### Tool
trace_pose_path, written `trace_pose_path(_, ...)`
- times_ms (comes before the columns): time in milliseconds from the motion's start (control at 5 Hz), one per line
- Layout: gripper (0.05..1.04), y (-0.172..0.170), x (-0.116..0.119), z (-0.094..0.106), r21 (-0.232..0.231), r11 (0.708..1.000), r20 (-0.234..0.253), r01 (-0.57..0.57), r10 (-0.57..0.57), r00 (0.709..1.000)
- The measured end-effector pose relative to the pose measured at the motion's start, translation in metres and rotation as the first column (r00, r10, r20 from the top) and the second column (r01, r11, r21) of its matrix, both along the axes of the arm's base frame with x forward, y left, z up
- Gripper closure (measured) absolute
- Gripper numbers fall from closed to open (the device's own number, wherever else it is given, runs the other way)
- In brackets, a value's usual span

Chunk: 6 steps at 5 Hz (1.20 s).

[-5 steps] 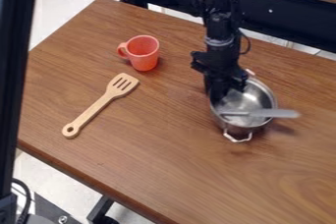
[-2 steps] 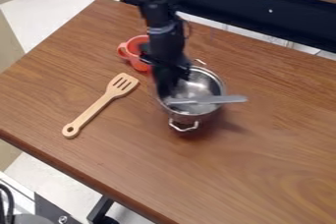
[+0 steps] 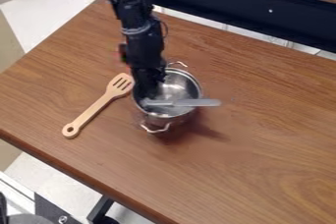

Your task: MOVE THE SILVER POT FRO LEFT SIDE OF THE TABLE AND PUT IT CLOSE TO SPATULA

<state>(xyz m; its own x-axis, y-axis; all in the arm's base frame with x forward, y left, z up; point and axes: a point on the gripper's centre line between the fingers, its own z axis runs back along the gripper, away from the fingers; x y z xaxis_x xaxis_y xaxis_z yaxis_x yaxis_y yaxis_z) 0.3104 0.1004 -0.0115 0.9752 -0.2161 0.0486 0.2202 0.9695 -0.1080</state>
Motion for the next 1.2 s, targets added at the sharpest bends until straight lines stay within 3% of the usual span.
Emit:
trace_pose_path(200,1.023,0.015,-0.005,0.0,-0.009,0.999,0.017,0.054,-0.053,0.998)
trace_pose_path(600,1.023,0.03,-0.007,0.001,0.02,0.992,0.043,0.127,-0.128,0.991)
trace_pose_path(1200,1.023,0.014,-0.013,-0.017,0.051,0.987,0.071,0.152,-0.155,0.985)
